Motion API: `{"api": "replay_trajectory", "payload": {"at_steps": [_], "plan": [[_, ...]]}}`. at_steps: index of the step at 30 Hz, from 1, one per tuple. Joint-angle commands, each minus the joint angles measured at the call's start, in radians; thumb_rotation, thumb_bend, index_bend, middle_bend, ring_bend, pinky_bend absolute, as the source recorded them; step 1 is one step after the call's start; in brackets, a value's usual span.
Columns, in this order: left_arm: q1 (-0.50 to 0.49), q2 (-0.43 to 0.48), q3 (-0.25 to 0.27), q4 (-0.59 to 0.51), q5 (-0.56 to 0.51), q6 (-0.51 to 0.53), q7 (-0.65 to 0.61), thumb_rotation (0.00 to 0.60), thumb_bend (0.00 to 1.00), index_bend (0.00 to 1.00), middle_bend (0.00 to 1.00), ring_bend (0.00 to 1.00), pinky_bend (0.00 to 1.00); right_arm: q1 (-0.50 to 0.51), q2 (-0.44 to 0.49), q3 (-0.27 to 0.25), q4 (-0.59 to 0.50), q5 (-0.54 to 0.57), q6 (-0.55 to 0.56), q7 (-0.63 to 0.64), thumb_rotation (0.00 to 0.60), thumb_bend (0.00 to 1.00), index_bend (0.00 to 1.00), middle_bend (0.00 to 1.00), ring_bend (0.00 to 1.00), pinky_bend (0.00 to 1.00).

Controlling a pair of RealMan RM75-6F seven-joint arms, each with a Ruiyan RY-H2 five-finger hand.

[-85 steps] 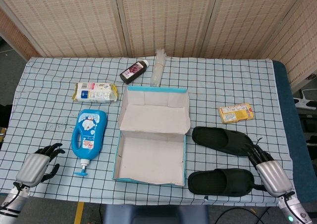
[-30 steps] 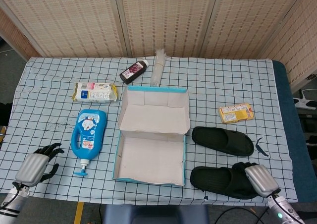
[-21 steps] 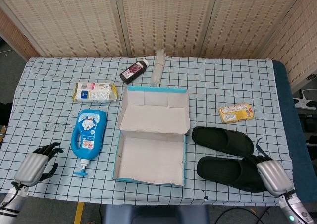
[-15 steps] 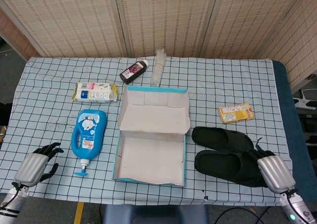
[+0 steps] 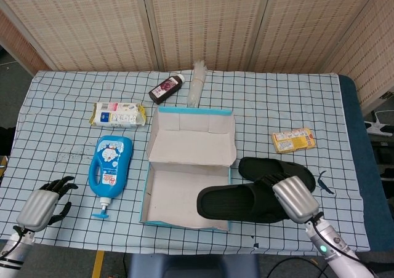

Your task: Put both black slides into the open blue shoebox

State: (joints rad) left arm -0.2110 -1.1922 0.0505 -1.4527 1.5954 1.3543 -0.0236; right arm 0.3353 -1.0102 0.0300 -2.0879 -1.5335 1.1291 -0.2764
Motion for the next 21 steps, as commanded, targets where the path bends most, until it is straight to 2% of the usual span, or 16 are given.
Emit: {"api": "replay_trajectory", "payload": {"at_steps": [1,6,9,15,21], "plan": [[-0.001,0.002,0.003,-0.001,0.007,0.0,-0.003,0.6,0.47,0.31,0.17,0.24,0.38,0.141,-0.137,0.088,-0.05,0.167,-0.138,-0.122,0.6,0.03,0.53,0.53,0.39,0.49],[0.0,0.004,0.005,-0.002,0.014,0.007,-0.005,0.6,0.47,0.31,0.17,0.24,0.38,0.244,-0.269,0.127,-0.034,0.377,-0.195,-0.232,0.6,0.03,0.53,0.54,0.39,0.49],[0.001,0.006,0.004,-0.001,0.015,0.011,-0.009,0.6,0.47,0.31,0.17,0.24,0.38,0.293,-0.34,0.135,-0.006,0.462,-0.193,-0.286,0.6,0.03,0.53,0.53,0.39,0.49],[0.002,0.009,0.004,-0.001,0.016,0.013,-0.015,0.6,0.47,0.31,0.17,0.24,0.38,0.361,-0.455,0.144,0.05,0.57,-0.163,-0.337,0.6,0.03,0.53,0.54,0.39,0.49],[0.003,0.011,0.004,-0.001,0.019,0.017,-0.023,0.6,0.47,0.31,0.17,0.24,0.38,0.387,-0.499,0.123,0.089,0.599,-0.13,-0.357,0.6,0.03,0.53,0.54,0.39,0.49]]}}
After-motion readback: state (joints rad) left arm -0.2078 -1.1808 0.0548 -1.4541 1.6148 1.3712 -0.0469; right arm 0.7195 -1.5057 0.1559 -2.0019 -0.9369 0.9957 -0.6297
